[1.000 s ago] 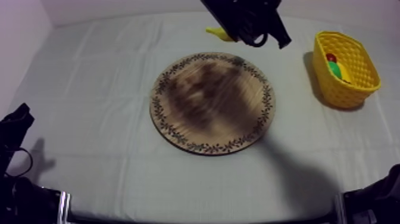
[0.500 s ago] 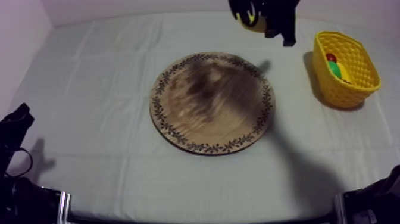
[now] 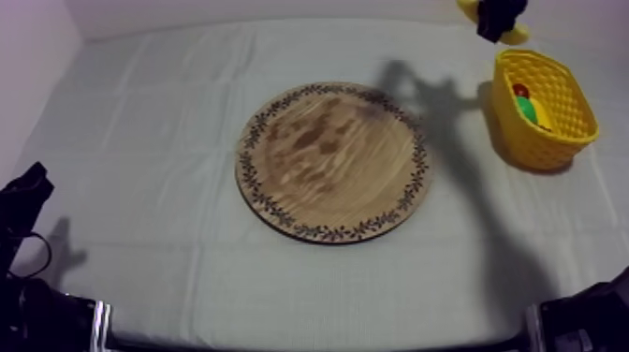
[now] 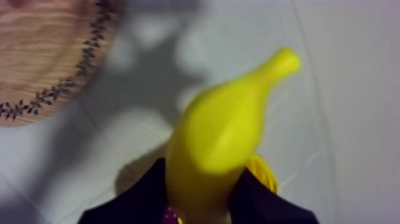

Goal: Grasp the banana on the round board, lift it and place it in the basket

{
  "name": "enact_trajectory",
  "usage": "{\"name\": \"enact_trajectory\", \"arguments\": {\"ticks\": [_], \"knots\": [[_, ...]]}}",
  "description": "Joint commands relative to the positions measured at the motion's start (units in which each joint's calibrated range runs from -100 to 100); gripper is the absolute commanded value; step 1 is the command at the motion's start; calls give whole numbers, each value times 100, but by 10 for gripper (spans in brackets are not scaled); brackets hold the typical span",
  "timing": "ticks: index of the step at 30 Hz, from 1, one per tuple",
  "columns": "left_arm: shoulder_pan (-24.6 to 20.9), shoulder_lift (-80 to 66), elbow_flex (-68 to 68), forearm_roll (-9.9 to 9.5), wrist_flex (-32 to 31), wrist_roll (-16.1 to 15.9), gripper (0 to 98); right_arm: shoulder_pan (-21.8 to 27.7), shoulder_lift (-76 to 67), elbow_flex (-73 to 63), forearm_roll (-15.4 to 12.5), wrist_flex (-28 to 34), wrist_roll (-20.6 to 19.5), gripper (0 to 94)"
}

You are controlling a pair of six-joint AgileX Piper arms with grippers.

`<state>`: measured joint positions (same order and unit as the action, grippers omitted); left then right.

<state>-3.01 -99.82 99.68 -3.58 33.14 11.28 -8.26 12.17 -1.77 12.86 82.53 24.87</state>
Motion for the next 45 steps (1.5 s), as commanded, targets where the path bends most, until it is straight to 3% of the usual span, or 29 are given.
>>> {"name": "enact_trajectory", "arguments": {"ticks": [1,22,36,45], "knots": [[1,0,-1,-1,0,0,1,230,-14,-66,-10,46,-123,340],[1,0,-1,-1,0,-2,1,1240,28,-590,-230,985,-654,311],[1,0,-1,-1,0,-2,1,1275,-60,-741,-382,1444,-1202,271],[1,0,-1,-1,0,-2,1,1194,-83,-349,-457,1441,-1307,253]]}}
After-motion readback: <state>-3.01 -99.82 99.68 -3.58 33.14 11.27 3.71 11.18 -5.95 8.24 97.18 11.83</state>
